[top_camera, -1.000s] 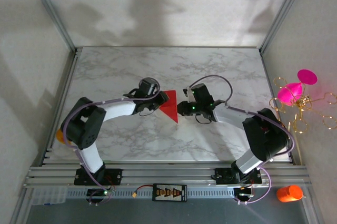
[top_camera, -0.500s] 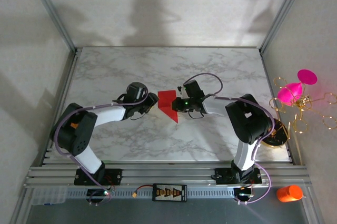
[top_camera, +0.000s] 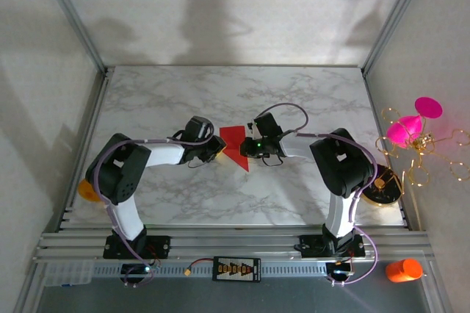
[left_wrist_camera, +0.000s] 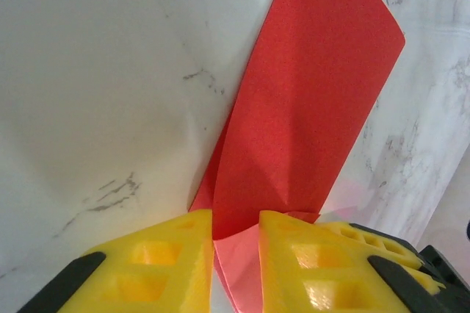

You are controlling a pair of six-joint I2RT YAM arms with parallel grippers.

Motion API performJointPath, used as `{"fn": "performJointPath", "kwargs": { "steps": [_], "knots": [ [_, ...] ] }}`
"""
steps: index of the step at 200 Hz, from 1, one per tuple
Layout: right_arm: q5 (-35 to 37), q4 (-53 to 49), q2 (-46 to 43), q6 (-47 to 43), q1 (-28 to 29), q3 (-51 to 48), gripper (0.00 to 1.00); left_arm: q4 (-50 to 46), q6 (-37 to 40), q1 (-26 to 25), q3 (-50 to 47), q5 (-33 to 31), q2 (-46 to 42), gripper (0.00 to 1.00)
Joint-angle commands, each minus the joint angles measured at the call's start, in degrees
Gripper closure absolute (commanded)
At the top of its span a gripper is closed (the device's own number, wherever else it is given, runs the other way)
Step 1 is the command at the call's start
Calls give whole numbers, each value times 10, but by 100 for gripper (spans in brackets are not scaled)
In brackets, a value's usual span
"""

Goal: Fold a paper plane with a square sheet of paper (pick it up from the middle)
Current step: Fourth fold the wing at the center of the table.

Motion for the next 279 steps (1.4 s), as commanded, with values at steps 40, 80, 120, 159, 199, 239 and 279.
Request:
{"fn": "performJointPath", "kwargs": {
  "steps": [40, 80, 120, 159, 199, 239, 279],
  "knots": [
    [23, -35, 19, 2, 0, -1, 87, -21, 6, -4, 15, 3, 14, 72],
    [21, -32, 18, 0, -1, -3, 88, 29, 21, -4, 14, 45, 12, 78],
    [12, -26, 12, -1, -2, -4, 88, 2, 86, -3, 30, 73, 18, 79],
    [1, -16, -2, -8, -10, -5, 86, -16, 114, -2, 42, 92, 32, 81],
    [-2, 8, -47, -24, -20, -9, 79, -32, 130, 0, 51, 87, 28, 89],
    [65, 49, -117, -75, -23, -45, 60, -19, 96, 0, 45, 58, 8, 93],
    [121, 116, -171, -153, -12, -103, 54, -40, 33, -11, 42, -30, -27, 94]
  ]
}}
